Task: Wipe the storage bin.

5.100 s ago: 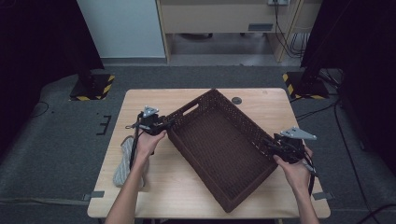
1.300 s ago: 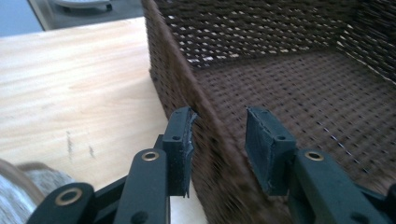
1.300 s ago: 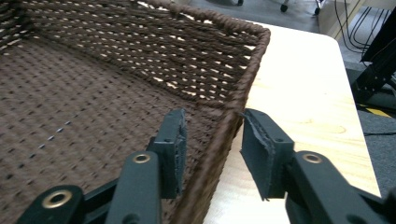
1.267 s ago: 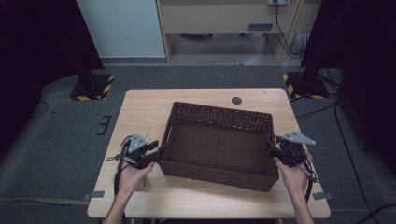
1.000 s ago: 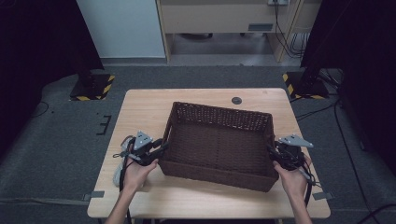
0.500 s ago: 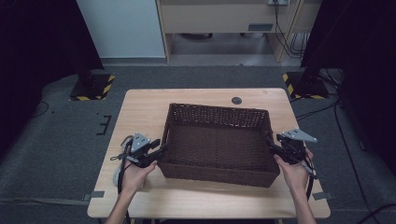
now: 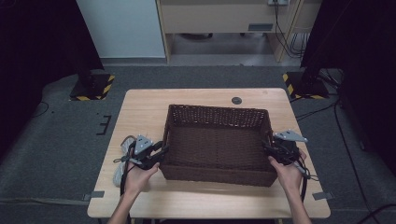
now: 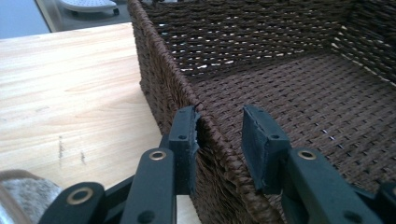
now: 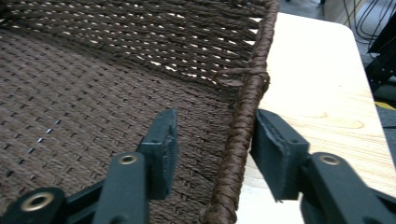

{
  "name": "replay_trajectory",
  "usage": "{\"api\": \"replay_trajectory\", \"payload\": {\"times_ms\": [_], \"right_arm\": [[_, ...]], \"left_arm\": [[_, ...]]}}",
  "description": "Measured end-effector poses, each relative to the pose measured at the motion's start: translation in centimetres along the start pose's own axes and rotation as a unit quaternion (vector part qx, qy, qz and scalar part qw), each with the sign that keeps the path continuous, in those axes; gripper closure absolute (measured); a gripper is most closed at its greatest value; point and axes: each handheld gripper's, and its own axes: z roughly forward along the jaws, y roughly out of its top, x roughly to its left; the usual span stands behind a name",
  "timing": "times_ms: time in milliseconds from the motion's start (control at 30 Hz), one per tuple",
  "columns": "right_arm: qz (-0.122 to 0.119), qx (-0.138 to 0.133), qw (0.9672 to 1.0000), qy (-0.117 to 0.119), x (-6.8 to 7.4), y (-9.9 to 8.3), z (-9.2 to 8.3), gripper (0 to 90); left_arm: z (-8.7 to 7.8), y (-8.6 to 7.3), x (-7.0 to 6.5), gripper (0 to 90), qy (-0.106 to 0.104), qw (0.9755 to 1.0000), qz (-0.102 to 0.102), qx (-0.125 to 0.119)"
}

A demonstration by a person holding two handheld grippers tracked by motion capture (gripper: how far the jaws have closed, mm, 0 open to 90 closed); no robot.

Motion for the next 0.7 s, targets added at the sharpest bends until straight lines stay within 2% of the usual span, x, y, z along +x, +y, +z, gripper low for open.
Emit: {"api": "replay_trajectory", "payload": {"times_ms": [200,267,333,500,600,700], "right_arm": [[0.000,0.004,1.0000,-0.005,-0.5,0.0,0.1,59.1],[-0.004,0.003,0.9999,-0.009,-0.4,0.0,0.1,59.2],[-0.002,0.003,1.0000,-0.008,-0.4,0.0,0.0,59.0],[-0.004,0.000,1.0000,-0.008,-0.4,-0.1,0.0,55.4],[-0.001,-0.003,0.9999,-0.010,-0.4,-0.1,-0.1,51.5],[0.002,-0.006,0.9999,-0.011,-0.4,-0.1,-0.1,48.8]], "left_arm": [[-0.1,-0.1,-0.4,63.1,-0.002,1.0000,0.002,0.000],[-0.1,-0.1,-0.4,62.3,-0.004,0.9999,0.012,0.001],[-0.2,0.1,-0.4,57.2,-0.010,0.9998,0.016,0.003],[-1.2,0.9,-0.2,50.0,-0.011,0.9996,0.019,-0.019],[-2.2,1.4,0.6,48.9,-0.002,0.9994,0.015,-0.031],[-2.9,1.4,1.9,47.7,0.019,0.9993,0.009,-0.031]]}}
